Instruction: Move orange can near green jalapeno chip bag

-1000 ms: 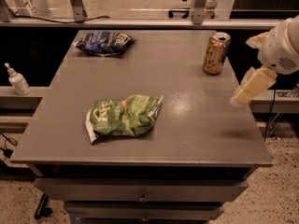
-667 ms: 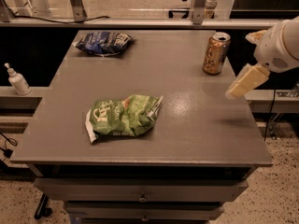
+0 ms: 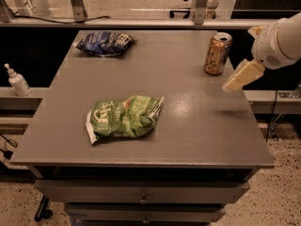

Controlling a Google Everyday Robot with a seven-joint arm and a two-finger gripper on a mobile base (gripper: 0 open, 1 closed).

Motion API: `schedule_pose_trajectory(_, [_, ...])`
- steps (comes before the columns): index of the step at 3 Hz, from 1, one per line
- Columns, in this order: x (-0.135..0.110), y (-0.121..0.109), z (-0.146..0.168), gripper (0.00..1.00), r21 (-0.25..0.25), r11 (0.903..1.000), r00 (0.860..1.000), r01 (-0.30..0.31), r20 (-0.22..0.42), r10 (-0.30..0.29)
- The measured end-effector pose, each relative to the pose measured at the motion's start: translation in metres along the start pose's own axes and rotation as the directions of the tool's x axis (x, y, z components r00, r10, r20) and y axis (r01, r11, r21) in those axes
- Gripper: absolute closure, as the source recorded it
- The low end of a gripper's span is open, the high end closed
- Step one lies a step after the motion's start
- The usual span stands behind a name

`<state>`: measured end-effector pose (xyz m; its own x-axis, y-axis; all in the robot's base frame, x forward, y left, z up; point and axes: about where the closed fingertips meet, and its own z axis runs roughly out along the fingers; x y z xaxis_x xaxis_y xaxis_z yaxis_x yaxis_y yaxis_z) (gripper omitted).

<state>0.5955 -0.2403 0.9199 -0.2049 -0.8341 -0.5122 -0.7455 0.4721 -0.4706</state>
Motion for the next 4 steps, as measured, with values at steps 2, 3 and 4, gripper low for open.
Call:
schedule_pose_trajectory(2, [0.022,-0.014,0.014,0.00,-0.007,0.9912,0.987,-0.132,0.089,0.132])
schedule_pose_trajectory(3, [0.038,-0.034,0.029,0.00,0.022,0.9735,0.965,-0.228,0.141,0.222])
schedule_pose_trajectory(4, [0.044,-0.057,0.045,0.00,0.059,0.9471,0.933,-0.315,0.204,0.298])
